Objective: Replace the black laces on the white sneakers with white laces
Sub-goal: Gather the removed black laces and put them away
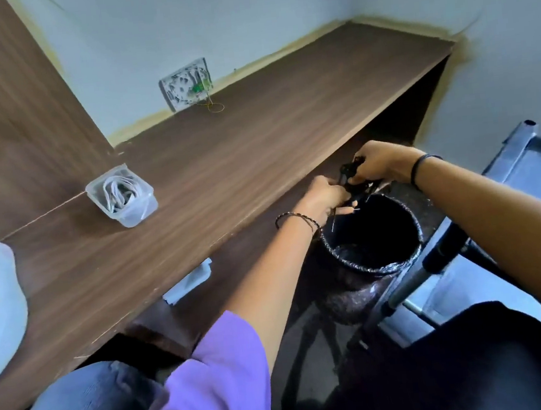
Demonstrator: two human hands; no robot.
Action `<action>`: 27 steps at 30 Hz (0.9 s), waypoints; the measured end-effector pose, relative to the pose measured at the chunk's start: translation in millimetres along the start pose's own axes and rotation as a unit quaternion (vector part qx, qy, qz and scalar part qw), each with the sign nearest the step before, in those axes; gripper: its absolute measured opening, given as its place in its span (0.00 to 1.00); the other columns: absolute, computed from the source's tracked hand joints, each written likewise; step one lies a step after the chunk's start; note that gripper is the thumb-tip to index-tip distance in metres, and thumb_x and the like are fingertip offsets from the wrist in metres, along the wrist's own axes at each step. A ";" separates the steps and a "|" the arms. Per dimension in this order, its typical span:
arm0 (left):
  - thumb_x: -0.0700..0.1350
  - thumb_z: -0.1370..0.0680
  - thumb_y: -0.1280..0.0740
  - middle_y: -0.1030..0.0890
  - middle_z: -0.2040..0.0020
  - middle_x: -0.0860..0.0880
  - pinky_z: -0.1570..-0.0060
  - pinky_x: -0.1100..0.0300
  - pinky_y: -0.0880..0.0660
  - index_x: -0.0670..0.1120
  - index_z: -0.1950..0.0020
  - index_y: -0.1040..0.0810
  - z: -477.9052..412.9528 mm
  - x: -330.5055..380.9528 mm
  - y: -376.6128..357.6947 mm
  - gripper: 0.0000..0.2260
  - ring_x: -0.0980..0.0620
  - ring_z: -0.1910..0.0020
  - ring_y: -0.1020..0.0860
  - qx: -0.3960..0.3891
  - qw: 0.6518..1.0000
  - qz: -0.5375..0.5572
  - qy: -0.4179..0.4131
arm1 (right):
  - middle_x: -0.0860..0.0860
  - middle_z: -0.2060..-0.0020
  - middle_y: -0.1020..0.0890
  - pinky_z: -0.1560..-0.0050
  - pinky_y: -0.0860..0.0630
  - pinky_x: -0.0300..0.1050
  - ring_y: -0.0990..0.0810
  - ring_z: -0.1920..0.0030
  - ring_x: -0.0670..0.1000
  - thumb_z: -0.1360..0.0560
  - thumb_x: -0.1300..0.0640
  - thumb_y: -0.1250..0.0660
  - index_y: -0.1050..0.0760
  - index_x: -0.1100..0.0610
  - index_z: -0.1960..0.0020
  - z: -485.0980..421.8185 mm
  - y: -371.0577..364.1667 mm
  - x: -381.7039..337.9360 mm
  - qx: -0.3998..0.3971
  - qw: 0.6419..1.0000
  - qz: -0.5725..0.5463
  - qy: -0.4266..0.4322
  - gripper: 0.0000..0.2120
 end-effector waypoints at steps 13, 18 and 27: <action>0.29 0.19 0.40 0.28 0.33 0.39 0.39 0.44 0.24 0.38 0.35 0.29 -53.5 -33.1 -50.8 0.13 0.41 0.29 0.29 -0.049 0.998 -0.015 0.044 | 0.57 0.58 0.29 0.62 0.18 0.48 0.15 0.63 0.58 0.21 0.70 0.37 0.29 0.61 0.60 -10.1 -3.0 9.4 -0.006 0.989 0.148 -0.018 0.10; 0.30 0.18 0.40 0.28 0.41 0.41 0.37 0.45 0.24 0.41 0.51 0.27 -50.9 -41.0 -44.7 0.08 0.44 0.37 0.27 -0.046 0.997 -0.013 0.063 | 0.57 0.60 0.27 0.71 0.25 0.42 0.19 0.70 0.52 0.22 0.70 0.37 0.31 0.60 0.61 -7.7 -4.4 3.7 -0.005 0.986 0.166 -0.002 0.11; 0.32 0.17 0.41 0.24 0.39 0.40 0.36 0.43 0.24 0.34 0.31 0.28 -26.3 -33.1 -12.7 0.14 0.40 0.33 0.23 -0.042 0.998 -0.036 0.024 | 0.58 0.60 0.15 0.59 0.15 0.45 0.13 0.64 0.53 0.22 0.65 0.34 0.21 0.62 0.54 7.5 -14.6 -10.9 -0.020 0.992 0.125 0.028 0.04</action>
Point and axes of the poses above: each hand's wrist, its own z-axis away from the middle knuckle, its own y-axis out of the back of the hand, x = y × z, the point moved 4 cm from there along -z, towards the middle knuckle
